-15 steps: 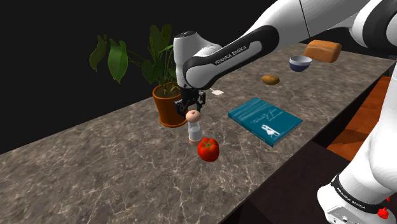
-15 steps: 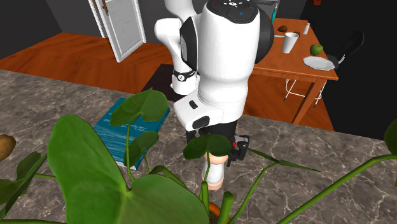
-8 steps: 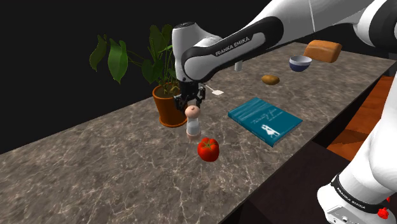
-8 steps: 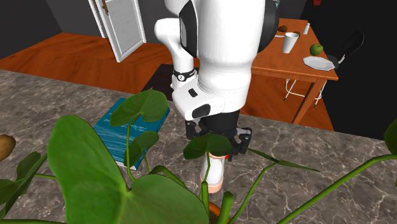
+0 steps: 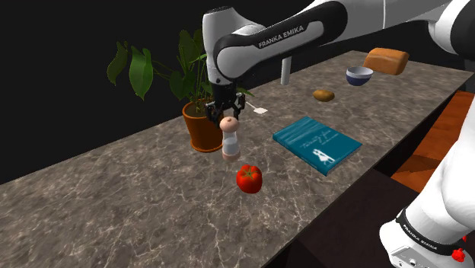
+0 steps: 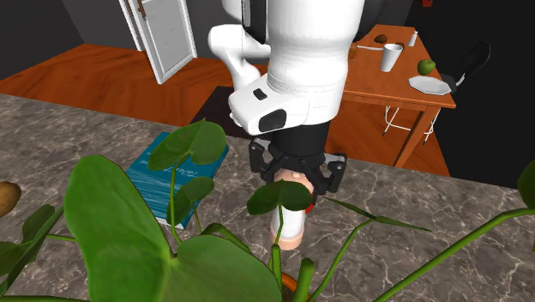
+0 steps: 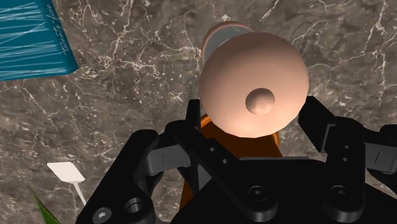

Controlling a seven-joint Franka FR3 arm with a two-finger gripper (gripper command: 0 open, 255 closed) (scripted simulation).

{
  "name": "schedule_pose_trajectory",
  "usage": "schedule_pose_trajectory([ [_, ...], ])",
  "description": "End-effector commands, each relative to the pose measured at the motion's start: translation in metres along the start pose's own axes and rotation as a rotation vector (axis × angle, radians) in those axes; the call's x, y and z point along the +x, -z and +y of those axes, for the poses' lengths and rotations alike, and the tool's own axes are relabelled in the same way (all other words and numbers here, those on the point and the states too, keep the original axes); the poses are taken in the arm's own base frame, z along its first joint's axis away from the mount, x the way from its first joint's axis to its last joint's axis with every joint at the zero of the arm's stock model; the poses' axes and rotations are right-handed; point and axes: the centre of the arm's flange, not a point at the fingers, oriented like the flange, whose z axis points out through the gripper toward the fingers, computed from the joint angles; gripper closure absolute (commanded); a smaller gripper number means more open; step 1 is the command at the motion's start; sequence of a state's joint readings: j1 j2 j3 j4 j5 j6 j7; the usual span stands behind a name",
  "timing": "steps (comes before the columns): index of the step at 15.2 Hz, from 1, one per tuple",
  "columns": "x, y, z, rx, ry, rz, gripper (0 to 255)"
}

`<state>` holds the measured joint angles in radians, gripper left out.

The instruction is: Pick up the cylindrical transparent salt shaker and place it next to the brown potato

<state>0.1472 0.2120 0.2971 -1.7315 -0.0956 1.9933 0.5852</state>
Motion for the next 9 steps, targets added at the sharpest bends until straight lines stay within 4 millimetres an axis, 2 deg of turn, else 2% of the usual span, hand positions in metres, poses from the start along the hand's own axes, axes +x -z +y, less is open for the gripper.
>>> schedule_pose_trajectory([
  [1, 0.001, 0.011, 0.001, 0.0, 0.0, 0.0, 255],
  [9, 0.003, 0.053, 0.0, 0.0, 0.0, 0.0, 255],
])
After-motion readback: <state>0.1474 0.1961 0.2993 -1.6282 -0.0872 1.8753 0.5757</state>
